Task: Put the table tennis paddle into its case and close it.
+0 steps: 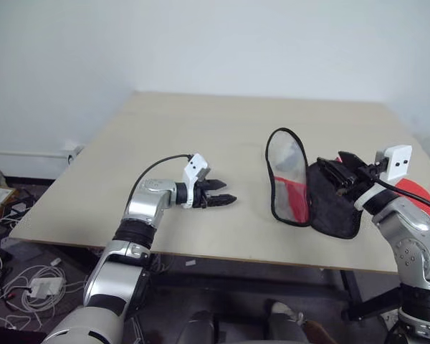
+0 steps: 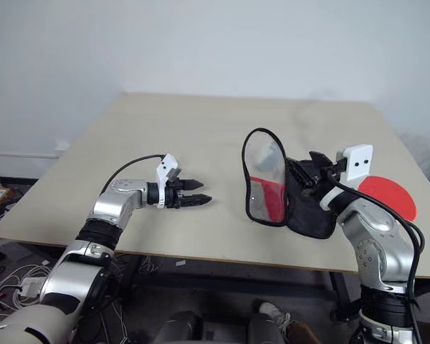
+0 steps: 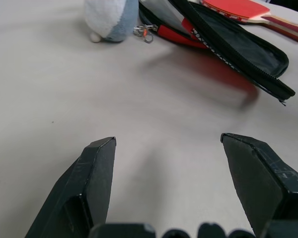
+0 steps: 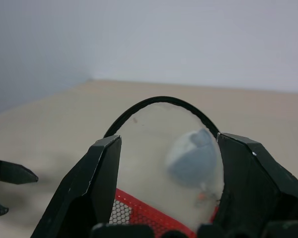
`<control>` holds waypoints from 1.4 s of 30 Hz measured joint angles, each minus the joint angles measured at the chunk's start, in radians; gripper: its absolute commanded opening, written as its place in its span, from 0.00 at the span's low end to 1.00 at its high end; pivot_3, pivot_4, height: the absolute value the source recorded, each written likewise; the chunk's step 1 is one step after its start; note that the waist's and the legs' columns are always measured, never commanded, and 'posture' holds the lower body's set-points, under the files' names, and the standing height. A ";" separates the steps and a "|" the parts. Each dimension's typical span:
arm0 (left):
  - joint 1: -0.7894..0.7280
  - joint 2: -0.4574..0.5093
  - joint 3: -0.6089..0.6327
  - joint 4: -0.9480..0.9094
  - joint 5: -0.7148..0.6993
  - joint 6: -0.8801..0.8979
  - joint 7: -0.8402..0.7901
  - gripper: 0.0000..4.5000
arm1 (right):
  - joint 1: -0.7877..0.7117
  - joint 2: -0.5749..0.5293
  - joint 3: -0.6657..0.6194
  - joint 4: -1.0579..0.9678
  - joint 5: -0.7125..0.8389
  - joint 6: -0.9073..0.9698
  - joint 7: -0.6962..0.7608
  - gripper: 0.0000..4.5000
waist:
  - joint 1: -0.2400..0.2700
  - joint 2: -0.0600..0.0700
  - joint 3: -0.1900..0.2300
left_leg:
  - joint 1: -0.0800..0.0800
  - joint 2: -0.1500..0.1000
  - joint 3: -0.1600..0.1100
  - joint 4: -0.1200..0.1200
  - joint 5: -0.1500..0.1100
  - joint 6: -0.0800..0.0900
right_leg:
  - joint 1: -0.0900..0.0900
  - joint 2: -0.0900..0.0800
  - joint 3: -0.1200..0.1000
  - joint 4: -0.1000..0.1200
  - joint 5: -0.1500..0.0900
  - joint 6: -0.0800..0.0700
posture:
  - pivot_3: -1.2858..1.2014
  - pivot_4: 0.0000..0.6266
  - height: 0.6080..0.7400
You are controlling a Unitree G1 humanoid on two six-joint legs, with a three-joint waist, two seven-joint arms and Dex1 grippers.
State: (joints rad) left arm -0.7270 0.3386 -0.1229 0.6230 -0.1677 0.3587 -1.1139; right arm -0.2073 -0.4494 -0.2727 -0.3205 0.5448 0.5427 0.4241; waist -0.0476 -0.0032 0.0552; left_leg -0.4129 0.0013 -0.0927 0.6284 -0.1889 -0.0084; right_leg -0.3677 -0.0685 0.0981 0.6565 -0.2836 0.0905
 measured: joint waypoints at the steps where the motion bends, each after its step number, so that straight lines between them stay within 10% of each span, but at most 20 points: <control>1: -0.001 -0.003 -0.002 0.002 0.000 -0.001 0.000 0.80 | 0.001 0.000 -0.002 -0.002 0.002 0.000 -0.003 0.74 | 0.000 0.000 0.000 | 0.000 0.000 0.000 0.000 0.000 0.000 | 0.000 0.000 0.000 0.000 0.000 0.000 | 0.52 0.00 1.00; 42: -0.032 -0.048 -0.063 0.031 0.016 -0.046 -0.064 0.80 | -0.007 -0.171 -0.229 0.547 -0.196 0.373 -0.283 0.74 | -0.006 -0.002 0.000 | 0.001 0.000 0.004 0.001 0.000 0.000 | 0.001 0.000 0.003 -0.001 0.000 0.000 | 0.52 0.00 1.00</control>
State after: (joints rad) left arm -0.7594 0.2909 -0.1859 0.6539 -0.1517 0.3124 -1.1781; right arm -0.2138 -0.6207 -0.5015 0.2264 0.3486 0.9157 0.1411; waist -0.0536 -0.0050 0.0552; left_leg -0.4115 0.0013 -0.0888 0.6289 -0.1888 -0.0081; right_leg -0.3667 -0.0685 0.1015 0.6556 -0.2836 0.0904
